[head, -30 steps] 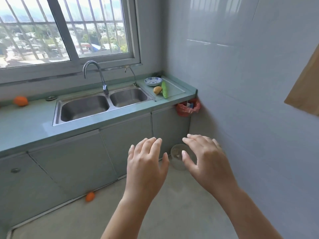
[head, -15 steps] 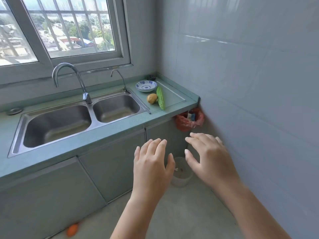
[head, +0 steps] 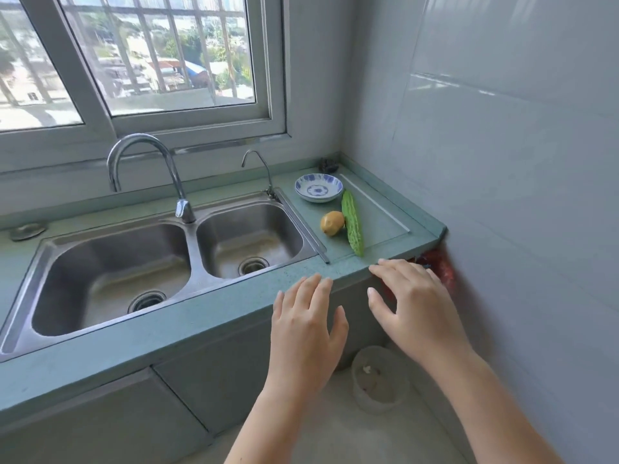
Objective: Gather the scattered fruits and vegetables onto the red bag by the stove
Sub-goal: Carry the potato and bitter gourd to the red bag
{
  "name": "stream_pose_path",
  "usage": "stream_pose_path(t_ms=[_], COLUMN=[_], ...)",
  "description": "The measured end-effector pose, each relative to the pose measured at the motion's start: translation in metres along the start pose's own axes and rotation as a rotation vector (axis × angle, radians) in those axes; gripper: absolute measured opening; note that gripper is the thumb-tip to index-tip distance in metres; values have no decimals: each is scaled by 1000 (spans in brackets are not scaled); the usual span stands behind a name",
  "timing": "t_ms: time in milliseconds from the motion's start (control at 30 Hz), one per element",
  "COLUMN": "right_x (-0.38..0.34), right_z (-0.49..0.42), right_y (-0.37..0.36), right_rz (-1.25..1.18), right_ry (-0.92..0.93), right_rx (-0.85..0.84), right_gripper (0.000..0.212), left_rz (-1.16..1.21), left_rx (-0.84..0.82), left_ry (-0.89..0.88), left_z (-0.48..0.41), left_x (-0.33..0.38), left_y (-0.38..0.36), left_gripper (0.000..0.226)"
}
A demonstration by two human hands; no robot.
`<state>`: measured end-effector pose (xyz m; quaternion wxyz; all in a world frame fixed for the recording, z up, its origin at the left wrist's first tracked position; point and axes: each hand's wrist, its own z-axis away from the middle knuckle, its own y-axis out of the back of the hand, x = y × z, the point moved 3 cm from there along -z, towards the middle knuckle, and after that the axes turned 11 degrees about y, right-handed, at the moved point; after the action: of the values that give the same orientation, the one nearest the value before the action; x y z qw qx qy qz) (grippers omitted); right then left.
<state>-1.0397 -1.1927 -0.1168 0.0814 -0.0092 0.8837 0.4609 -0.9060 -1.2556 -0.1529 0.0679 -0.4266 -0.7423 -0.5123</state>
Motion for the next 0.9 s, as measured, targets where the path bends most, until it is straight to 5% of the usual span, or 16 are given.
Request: stream_pose_path(t_ms=[500,900], right_x=[119,223], right_z=[-131,-187], right_y=[-135,-234], right_rz=[-61,-141], right_ry=[-88,-250], right_rx=[-73,-227], right_gripper=[38,36], left_rz=[14,-16], left_rx=[-31,-291], left_ry=[-45,-18], left_z=[-152,-262], left_x=[-55,-86], left_y=[-121,-243], left_gripper=[40,41])
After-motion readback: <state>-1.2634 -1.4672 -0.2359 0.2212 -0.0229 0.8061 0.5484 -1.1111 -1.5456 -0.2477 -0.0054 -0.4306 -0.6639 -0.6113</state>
